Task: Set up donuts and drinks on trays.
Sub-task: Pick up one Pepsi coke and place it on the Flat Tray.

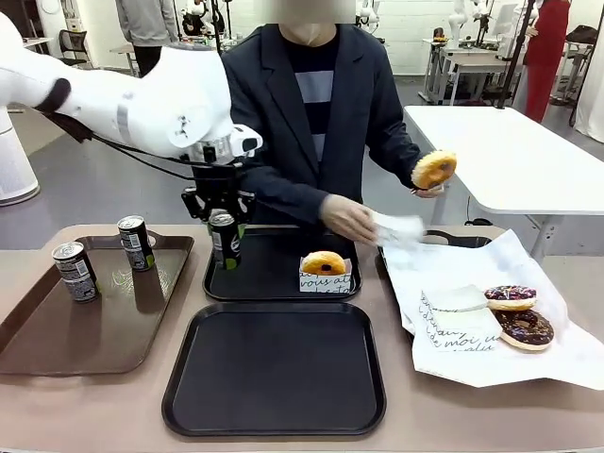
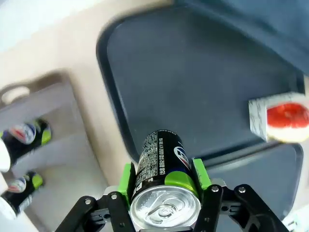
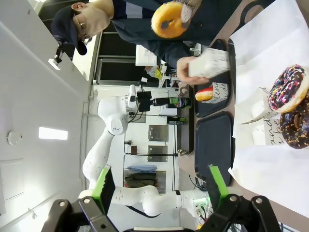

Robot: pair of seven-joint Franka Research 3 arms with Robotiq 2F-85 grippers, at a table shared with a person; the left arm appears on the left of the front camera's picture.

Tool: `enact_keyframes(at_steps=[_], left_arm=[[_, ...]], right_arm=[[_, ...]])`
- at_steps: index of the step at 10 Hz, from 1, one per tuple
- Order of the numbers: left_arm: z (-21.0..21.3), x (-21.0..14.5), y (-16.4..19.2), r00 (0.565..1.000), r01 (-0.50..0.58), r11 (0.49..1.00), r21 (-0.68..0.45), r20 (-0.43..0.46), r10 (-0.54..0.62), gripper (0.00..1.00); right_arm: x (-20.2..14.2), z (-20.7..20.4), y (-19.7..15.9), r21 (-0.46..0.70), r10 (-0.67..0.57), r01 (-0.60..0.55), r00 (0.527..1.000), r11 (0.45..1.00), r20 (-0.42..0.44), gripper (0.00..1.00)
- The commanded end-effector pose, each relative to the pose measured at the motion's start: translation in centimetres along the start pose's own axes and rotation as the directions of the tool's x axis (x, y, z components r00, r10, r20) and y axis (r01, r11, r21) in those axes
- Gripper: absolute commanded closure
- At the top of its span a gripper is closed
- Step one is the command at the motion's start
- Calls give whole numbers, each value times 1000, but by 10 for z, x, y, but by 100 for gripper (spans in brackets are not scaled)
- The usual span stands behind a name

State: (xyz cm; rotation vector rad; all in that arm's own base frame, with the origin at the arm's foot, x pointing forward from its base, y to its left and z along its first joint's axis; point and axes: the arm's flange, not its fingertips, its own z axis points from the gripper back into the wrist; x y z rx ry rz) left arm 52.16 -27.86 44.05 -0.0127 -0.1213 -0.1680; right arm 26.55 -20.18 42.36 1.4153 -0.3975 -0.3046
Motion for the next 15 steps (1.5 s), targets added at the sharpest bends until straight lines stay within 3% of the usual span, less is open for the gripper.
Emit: enact_keyframes(at_steps=[1, 3, 4, 6, 7, 11, 12, 13, 15], left_arm=[[71, -85, 48, 986, 18, 998, -57, -164, -28, 42], [111, -167, 89, 962, 140, 989, -50, -228, -147, 42], [115, -188, 96, 964, 145, 988, -47, -219, -152, 42], [119, -195, 99, 973, 128, 991, -40, -188, -133, 42], [121, -197, 94, 955, 135, 989, -62, -257, -146, 42], [119, -204, 97, 955, 138, 989, -53, -259, -148, 42], [107, -166, 78, 977, 124, 991, -39, -171, -129, 42], [92, -159, 60, 990, 108, 994, -17, -94, -109, 42], [66, -116, 37, 990, 132, 991, -7, -38, -132, 42]], right_arm=[[2, 0, 0, 23, 20, -20, 1000, 1000, 9, 0], [2, 0, 0, 23, 20, -20, 1000, 1000, 9, 0], [2, 0, 0, 23, 20, -20, 1000, 1000, 9, 0], [2, 0, 0, 23, 20, -20, 1000, 1000, 9, 0], [2, 0, 0, 23, 20, -20, 1000, 1000, 9, 0], [2, 0, 0, 23, 20, -20, 1000, 1000, 9, 0], [2, 0, 0, 23, 20, -20, 1000, 1000, 9, 0], [2, 0, 0, 23, 20, -20, 1000, 1000, 9, 0], [2, 0, 0, 23, 20, -20, 1000, 1000, 9, 0]])
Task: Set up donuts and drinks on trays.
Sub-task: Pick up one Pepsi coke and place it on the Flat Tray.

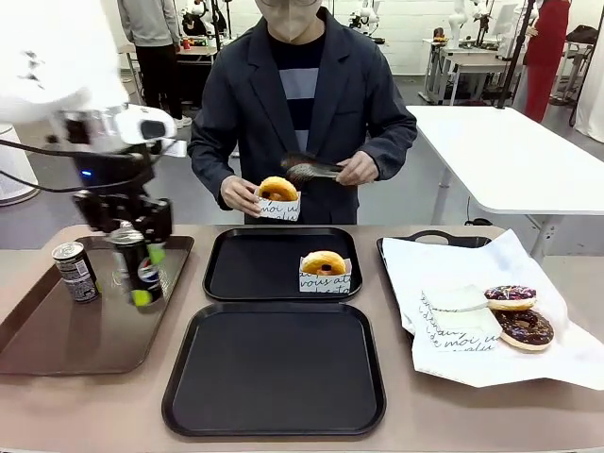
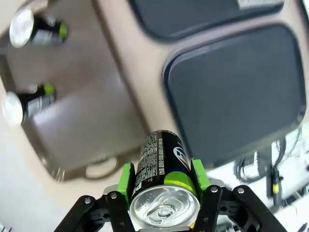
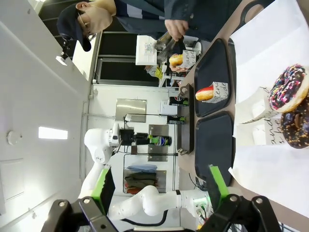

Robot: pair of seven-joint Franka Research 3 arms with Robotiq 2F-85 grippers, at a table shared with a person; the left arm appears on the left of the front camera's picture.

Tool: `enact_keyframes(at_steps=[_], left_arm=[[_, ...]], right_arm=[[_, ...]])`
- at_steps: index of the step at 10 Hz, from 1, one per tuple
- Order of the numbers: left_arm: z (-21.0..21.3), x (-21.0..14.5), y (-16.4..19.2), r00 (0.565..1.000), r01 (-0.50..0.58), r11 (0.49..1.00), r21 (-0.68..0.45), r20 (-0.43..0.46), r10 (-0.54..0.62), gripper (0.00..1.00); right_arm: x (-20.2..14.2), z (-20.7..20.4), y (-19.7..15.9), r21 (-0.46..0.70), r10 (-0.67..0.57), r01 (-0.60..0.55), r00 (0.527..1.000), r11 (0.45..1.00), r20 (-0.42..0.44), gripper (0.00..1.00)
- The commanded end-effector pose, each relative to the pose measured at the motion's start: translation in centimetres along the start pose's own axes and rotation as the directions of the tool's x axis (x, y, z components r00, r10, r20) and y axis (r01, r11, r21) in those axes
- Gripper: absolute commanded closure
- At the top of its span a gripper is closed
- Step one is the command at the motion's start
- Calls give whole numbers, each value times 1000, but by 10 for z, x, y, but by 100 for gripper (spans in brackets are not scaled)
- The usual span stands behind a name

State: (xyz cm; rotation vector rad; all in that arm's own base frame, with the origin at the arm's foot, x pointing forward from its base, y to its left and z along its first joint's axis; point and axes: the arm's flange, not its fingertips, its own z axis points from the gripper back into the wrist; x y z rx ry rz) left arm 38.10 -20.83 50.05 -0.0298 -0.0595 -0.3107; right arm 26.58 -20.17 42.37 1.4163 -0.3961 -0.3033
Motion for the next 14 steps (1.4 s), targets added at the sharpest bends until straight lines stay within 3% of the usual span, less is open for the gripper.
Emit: enact_keyframes(at_steps=[1, 3, 4, 5, 6, 7, 8, 10, 12, 14], left_arm=[[-27, 37, -8, 998, -9, 1000, 3, 63, 9, 42], [-52, 62, -8, 998, 2, 1000, -19, 64, -1, 42], [-51, 51, -6, 1000, -9, 999, -47, 8, 9, 42], [-20, 13, 4, 990, 25, 996, -89, -136, -37, 42], [3, -21, 12, 974, 53, 995, -79, -215, -69, 42], [23, -73, 23, 983, 121, 991, -65, -133, -129, 42], [27, -89, 26, 988, 114, 991, -65, -100, -120, 42], [21, -68, 31, 989, 87, 995, -44, -114, -92, 42], [8, -44, 20, 997, 61, 997, -51, -49, -64, 42], [-12, 23, -11, 999, 49, 999, -16, -4, -49, 42]], right_arm=[[2, 0, 0, 22, 20, -20, 1000, 1000, 11, 0], [2, 0, 0, 22, 20, -20, 1000, 1000, 11, 0], [2, 0, 0, 22, 20, -20, 1000, 1000, 11, 0], [2, 0, 0, 22, 20, -20, 1000, 1000, 11, 0], [2, 0, 0, 22, 20, -20, 1000, 1000, 11, 0], [2, 0, 0, 22, 20, -20, 1000, 1000, 11, 0], [2, 0, 0, 22, 20, -20, 1000, 1000, 11, 0], [2, 0, 0, 22, 20, -20, 1000, 1000, 11, 0], [2, 0, 0, 22, 20, -20, 1000, 1000, 11, 0], [2, 0, 0, 22, 20, -20, 1000, 1000, 11, 0]])
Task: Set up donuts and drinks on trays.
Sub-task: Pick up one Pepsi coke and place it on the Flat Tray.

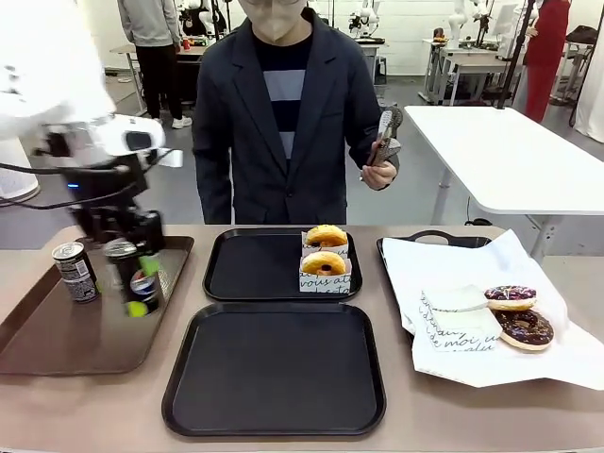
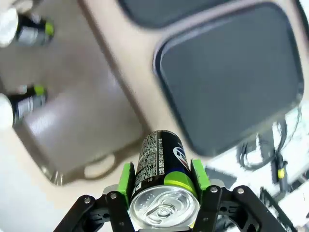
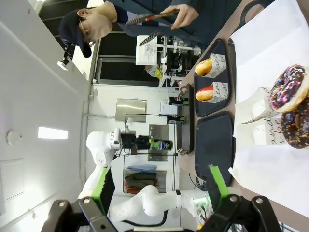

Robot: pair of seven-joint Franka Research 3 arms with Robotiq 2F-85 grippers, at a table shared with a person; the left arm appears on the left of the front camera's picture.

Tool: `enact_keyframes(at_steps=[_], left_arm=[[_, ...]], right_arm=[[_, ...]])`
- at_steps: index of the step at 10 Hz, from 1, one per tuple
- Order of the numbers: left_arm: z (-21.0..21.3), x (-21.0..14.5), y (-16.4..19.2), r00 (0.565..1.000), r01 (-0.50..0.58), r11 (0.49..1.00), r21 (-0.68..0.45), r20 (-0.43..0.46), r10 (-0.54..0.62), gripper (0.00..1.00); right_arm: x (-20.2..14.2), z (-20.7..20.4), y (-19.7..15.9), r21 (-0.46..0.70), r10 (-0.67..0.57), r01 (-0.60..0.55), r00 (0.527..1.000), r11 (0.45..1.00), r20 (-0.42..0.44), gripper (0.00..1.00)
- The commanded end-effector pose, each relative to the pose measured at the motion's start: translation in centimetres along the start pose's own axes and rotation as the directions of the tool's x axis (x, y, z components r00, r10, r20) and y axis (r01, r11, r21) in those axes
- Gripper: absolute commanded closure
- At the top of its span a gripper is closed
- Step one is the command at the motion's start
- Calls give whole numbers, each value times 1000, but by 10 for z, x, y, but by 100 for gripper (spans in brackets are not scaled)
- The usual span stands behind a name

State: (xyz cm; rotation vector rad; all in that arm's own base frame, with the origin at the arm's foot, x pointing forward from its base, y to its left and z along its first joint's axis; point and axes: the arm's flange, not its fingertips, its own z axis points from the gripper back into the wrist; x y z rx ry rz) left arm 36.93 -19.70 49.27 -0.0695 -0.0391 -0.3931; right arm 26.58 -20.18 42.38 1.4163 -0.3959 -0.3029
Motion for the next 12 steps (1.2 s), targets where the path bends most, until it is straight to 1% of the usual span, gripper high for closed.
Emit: enact_keyframes(at_steps=[1, 2, 4, 5, 6, 8, 10, 12], left_arm=[[-26, 73, -25, 998, -44, 996, 75, 40, 41, 42], [-42, 102, -28, 997, -56, 990, 128, 52, 49, 42], [-65, 140, -30, 996, -63, 982, 180, 76, 50, 42], [-72, 157, -31, 993, -67, 976, 208, 105, 46, 42], [-81, 162, -31, 991, -82, 973, 216, 121, 57, 42], [-93, 176, -26, 991, -86, 976, 202, 119, 63, 42], [-100, 177, -25, 989, -94, 982, 161, 127, 74, 42], [-108, 175, -27, 989, -92, 984, 155, 128, 73, 42]], right_arm=[[2, 0, 0, 22, 20, -20, 1000, 1000, 11, 0], [2, 0, 0, 22, 20, -20, 1000, 1000, 11, 0], [2, 0, 0, 22, 20, -20, 1000, 1000, 11, 0], [2, 0, 0, 22, 20, -20, 1000, 1000, 11, 0], [2, 0, 0, 22, 20, -20, 1000, 1000, 11, 0], [2, 0, 0, 22, 20, -20, 1000, 1000, 11, 0], [2, 0, 0, 22, 20, -20, 1000, 1000, 11, 0], [2, 0, 0, 22, 20, -20, 1000, 1000, 11, 0]])
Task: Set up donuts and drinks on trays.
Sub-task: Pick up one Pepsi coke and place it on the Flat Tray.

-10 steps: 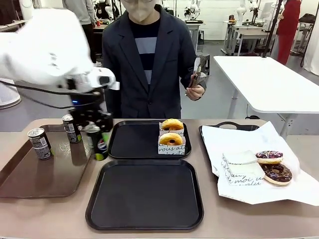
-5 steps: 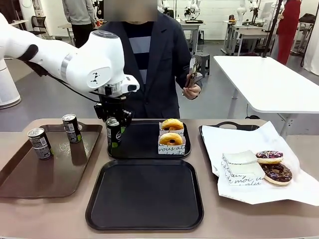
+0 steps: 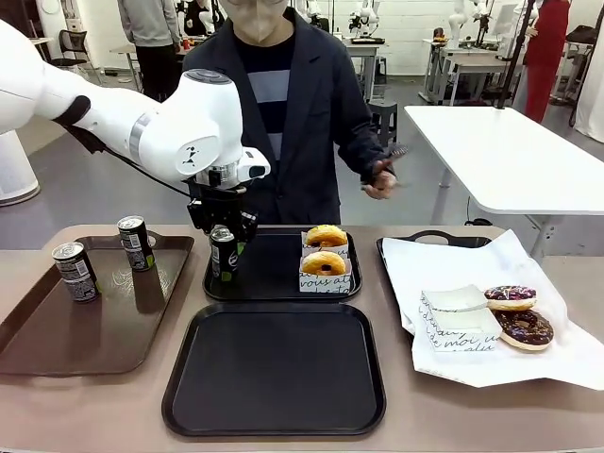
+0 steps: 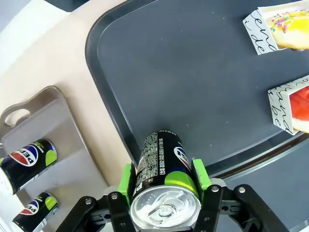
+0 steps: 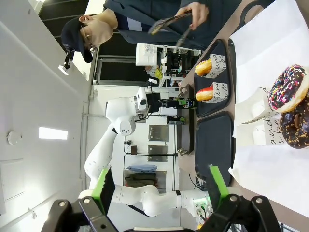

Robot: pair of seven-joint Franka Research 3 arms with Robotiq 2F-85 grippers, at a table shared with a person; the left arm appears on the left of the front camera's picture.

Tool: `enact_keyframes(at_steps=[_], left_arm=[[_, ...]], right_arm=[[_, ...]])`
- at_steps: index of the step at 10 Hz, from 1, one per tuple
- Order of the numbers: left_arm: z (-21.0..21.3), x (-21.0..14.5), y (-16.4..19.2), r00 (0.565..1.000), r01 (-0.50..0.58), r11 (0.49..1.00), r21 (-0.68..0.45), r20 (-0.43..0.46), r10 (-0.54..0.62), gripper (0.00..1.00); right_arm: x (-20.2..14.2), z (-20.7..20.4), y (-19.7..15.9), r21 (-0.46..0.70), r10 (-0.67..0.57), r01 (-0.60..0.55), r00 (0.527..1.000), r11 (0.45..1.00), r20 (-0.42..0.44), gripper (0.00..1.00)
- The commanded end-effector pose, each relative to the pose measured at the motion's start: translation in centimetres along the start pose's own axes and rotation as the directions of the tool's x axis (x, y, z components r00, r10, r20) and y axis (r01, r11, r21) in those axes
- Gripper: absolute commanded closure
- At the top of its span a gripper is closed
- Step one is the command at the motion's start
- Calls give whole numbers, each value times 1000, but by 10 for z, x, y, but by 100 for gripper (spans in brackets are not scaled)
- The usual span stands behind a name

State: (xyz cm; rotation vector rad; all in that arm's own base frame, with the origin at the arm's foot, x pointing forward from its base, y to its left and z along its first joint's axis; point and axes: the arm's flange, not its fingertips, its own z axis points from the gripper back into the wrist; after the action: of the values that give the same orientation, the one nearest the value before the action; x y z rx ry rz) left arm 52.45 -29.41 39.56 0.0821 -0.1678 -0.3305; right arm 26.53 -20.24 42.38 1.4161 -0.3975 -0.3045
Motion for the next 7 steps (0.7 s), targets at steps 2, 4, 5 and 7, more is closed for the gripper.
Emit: enact_keyframes(at_steps=[2, 4, 5, 7], left_arm=[[-9, 1, -5, 1000, -22, 999, -29, 0, 22, 42], [-10, -1, -4, 1000, -21, 999, -47, -7, 21, 17], [-8, -1, -3, 1000, -20, 998, -54, -10, 19, 0], [3, -9, -4, 1000, -14, 998, -68, -7, 13, 0]], right_arm=[[2, -1, 0, 22, 20, -20, 1000, 1000, 9, 0], [2, -1, 0, 22, 20, -20, 1000, 1000, 9, 0], [2, -1, 0, 22, 20, -20, 1000, 1000, 9, 0], [2, -1, 0, 22, 20, -20, 1000, 1000, 9, 0]])
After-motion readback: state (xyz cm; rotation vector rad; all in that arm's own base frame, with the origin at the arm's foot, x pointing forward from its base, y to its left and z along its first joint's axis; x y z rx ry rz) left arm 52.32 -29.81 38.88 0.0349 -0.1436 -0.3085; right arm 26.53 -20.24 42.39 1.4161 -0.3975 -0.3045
